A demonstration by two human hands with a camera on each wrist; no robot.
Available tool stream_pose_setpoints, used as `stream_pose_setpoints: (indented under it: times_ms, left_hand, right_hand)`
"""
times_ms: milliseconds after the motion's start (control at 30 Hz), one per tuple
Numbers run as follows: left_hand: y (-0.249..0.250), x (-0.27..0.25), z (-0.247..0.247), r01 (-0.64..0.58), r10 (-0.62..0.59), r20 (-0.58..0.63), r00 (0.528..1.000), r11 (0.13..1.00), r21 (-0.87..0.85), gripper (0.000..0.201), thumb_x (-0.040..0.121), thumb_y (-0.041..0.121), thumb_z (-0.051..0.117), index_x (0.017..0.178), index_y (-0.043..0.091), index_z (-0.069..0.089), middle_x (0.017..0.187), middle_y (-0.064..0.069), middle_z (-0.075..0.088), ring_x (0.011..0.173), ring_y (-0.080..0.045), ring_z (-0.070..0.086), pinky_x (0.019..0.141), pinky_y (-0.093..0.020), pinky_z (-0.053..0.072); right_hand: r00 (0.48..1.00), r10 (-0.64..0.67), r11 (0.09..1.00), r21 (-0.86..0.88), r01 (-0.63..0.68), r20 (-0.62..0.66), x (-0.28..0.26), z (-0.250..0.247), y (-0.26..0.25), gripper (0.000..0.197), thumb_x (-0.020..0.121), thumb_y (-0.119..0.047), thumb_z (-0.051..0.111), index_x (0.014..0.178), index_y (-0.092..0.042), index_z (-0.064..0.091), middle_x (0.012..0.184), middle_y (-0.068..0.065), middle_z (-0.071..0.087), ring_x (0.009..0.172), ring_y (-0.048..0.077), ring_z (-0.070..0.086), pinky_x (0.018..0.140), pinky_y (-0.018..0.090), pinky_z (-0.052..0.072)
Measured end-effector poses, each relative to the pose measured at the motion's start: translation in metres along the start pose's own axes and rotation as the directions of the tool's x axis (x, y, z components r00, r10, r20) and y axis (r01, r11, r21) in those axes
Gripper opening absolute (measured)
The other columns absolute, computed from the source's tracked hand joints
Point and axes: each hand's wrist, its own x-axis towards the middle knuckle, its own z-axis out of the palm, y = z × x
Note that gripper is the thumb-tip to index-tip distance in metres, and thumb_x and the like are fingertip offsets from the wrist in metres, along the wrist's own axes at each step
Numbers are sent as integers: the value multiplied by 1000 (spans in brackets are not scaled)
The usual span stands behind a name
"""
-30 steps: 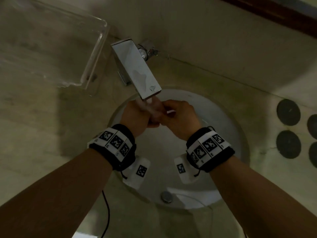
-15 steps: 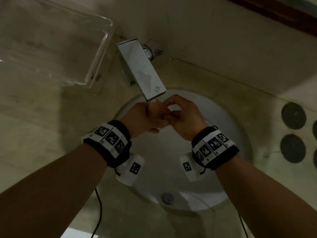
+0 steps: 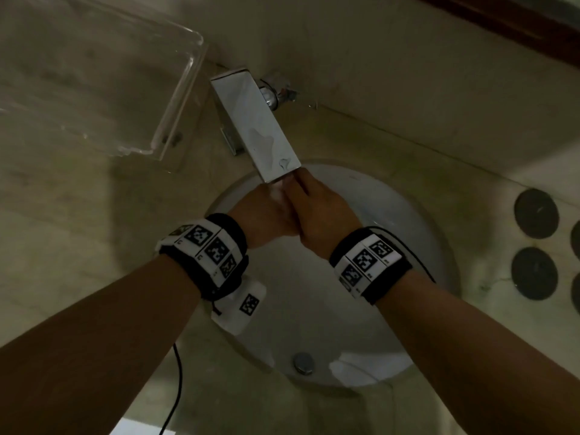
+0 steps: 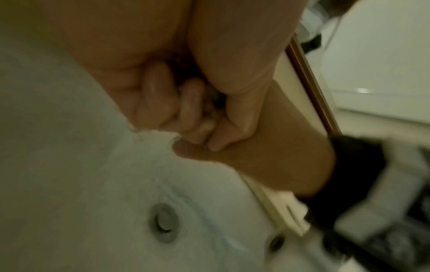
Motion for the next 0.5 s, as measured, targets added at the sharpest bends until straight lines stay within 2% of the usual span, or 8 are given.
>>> stream_pose_setpoints:
  times_ms: [67,133,200,267,300,367,433,500]
  left_hand:
    - [0,3,2,-18,16,36,999,997,74,15,87,19,60,81,16,47,84,-7,57,79,-22,56,74,-33,50]
    - [-1,4,1,-3,-4,39,999,982,189,24,87,26,66,100,12,51,94,-6,58,83,-20,55,77,-33,46]
    - [-4,4,-2,-18,7,49,999,974,225,39,85,34,69,113,11,52,101,-3,59,94,-23,60,86,-35,47]
    - [-6,3,-5,-13,-6,58,998,946,323,40,87,37,66,114,9,56,107,-5,64,103,-27,61,93,-37,46]
    - [-7,4,-6,-17,-7,59,998,915,403,40,89,38,63,114,7,59,111,-7,66,105,-27,61,96,-38,45]
    - [-6,5,-6,-51,3,86,996,825,563,40,92,40,57,114,7,60,115,-9,66,106,-28,60,99,-40,42]
    - [-3,5,-6,-97,38,101,994,726,681,33,96,36,48,108,7,58,109,-9,65,99,-28,61,94,-38,45]
    - [-1,4,-6,-122,83,90,992,683,720,20,97,27,44,96,9,52,97,-7,64,90,-27,63,83,-36,49]
  right_hand:
    - [997,75,996,-43,-74,31,7,-6,-4,48,75,0,66,121,6,53,93,24,62,57,37,59,44,31,39]
    - [989,133,983,-133,-123,68,11,-9,-5,32,79,-3,63,109,7,59,77,22,63,54,37,60,47,33,36]
    - [989,141,969,-215,-126,54,13,-14,-7,15,81,-11,64,86,2,62,63,17,61,50,33,60,47,29,32]
    - [980,149,958,-264,-110,132,15,-19,-9,19,89,-21,54,84,-4,60,72,13,61,63,32,61,52,32,30]
    - [972,148,959,-266,-96,184,17,-22,-10,20,91,-23,48,86,-6,60,77,12,59,71,31,61,56,33,31]
    - [966,152,966,-237,-100,210,18,-25,-8,19,91,-24,46,89,-10,58,78,7,49,78,30,60,60,33,31]
    - [951,204,967,-201,-159,230,20,-26,-9,20,89,-29,50,95,-12,58,81,5,45,79,29,57,63,33,33]
    - [910,283,957,-159,-244,304,24,-26,-10,22,86,-33,54,98,-15,55,81,2,44,75,25,50,65,33,36]
